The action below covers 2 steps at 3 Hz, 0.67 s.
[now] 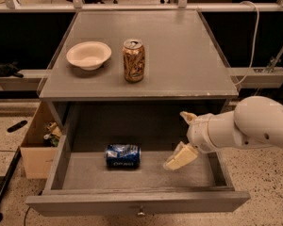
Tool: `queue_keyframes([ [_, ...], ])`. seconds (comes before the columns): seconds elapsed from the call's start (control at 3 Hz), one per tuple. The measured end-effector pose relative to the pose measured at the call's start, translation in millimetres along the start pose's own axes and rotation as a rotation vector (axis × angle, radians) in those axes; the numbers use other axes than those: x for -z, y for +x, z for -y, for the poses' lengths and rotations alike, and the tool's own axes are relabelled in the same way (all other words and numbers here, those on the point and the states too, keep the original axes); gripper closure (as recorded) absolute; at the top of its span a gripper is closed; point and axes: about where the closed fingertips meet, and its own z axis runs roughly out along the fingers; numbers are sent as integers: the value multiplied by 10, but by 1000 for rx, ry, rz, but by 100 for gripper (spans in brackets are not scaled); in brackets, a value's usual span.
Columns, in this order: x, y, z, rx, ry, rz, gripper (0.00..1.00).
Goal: Pick pepsi can from top drawer and place on counter
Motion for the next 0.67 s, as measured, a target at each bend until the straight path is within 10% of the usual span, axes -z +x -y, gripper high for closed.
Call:
queue_keyframes([
  [0.67, 13, 57, 16, -31, 28, 6, 0],
])
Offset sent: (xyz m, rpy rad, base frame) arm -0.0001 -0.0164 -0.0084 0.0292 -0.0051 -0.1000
